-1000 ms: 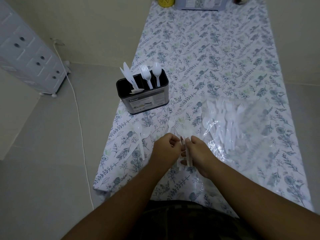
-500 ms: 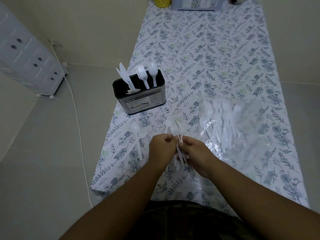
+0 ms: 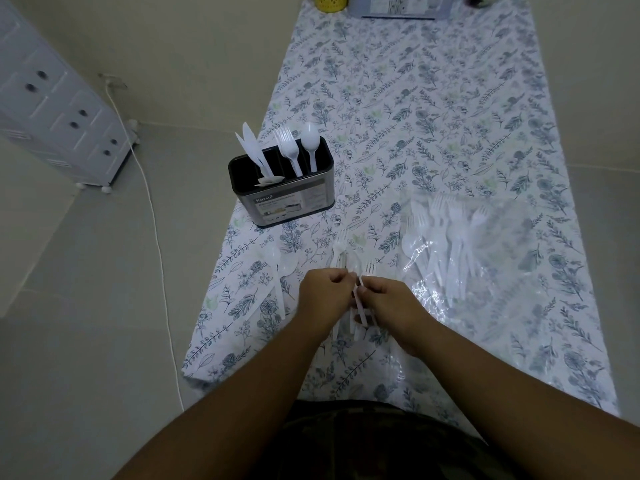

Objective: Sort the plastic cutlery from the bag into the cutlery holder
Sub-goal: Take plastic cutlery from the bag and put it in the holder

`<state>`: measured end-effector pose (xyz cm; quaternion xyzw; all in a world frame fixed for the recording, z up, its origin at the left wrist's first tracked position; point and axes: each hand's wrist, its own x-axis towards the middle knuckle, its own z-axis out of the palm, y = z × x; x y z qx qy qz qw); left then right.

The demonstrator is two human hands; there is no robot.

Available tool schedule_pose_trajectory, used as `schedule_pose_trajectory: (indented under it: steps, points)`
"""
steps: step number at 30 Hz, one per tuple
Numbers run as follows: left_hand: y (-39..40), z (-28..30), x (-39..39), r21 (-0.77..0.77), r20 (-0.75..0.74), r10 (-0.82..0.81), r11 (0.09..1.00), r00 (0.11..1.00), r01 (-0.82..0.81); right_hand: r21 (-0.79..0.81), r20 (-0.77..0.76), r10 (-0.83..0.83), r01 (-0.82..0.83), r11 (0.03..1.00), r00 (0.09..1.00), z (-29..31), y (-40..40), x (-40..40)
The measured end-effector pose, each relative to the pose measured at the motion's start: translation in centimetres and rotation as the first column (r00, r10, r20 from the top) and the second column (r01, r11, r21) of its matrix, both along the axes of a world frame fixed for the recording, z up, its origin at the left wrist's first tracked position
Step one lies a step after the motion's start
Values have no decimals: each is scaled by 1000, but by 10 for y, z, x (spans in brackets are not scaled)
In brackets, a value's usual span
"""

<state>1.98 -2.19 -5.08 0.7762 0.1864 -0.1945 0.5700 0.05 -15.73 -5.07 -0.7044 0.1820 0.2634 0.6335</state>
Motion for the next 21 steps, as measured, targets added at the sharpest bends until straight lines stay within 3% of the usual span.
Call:
schedule_pose_trajectory:
  steps: [12,16,21]
  points:
    - [-4,3,-5,143,114,-157,980,981,140,176,-82,-208,219,960,975,-7,-4,1]
    - [1,0,-5,60,71,-167,985,983,163,170,-89,-234,246,954,968,-14,-5,-1]
    - [-1,3,-5,-168,-106,48,984,993,-66,178,-87,-282,293,939,955,-10,-6,0]
